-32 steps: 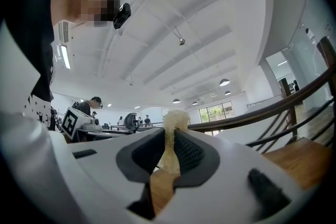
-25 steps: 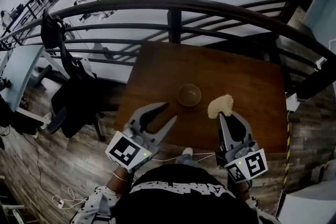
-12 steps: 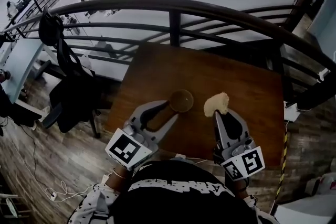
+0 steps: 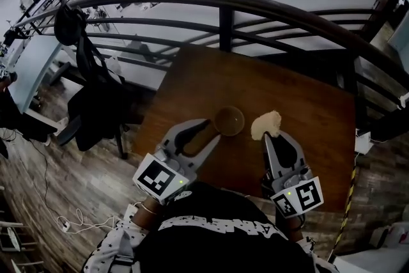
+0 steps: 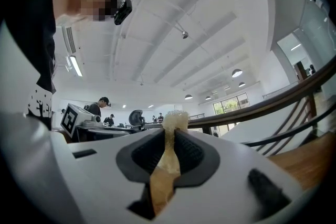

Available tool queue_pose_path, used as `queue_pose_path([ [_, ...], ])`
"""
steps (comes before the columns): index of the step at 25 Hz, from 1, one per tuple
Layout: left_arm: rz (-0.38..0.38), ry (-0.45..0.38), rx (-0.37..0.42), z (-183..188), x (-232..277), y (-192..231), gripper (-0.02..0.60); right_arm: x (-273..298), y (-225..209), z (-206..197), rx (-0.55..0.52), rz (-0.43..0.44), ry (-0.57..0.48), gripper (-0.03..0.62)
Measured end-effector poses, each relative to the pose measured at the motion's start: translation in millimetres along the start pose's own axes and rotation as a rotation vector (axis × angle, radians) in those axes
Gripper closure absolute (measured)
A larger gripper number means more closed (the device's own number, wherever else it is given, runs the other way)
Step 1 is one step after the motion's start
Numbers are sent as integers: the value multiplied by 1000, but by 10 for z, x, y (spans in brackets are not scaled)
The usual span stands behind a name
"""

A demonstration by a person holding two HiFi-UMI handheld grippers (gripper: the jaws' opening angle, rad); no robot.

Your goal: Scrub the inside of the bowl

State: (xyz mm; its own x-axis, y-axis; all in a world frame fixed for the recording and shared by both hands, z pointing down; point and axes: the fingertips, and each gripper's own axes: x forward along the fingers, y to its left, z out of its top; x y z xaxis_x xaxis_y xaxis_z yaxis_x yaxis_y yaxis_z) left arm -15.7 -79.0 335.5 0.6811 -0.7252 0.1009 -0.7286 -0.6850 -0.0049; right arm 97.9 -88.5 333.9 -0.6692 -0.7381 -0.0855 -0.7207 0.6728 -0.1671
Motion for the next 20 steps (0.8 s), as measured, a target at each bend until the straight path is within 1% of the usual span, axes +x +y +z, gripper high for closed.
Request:
queue_pose_path([
  [5, -28, 12, 1, -112, 105, 100, 460, 152, -27, -102, -4, 0, 18, 536],
  [10, -28, 11, -7, -211, 199, 252, 460, 296, -103, -185, 6, -7, 19, 536],
  [15, -41, 72, -13, -403, 270, 394, 460, 443, -138, -285, 2, -5, 49, 536],
  [20, -35, 98, -46, -581, 386, 491, 460, 520, -220, -337, -4, -4, 67, 536],
])
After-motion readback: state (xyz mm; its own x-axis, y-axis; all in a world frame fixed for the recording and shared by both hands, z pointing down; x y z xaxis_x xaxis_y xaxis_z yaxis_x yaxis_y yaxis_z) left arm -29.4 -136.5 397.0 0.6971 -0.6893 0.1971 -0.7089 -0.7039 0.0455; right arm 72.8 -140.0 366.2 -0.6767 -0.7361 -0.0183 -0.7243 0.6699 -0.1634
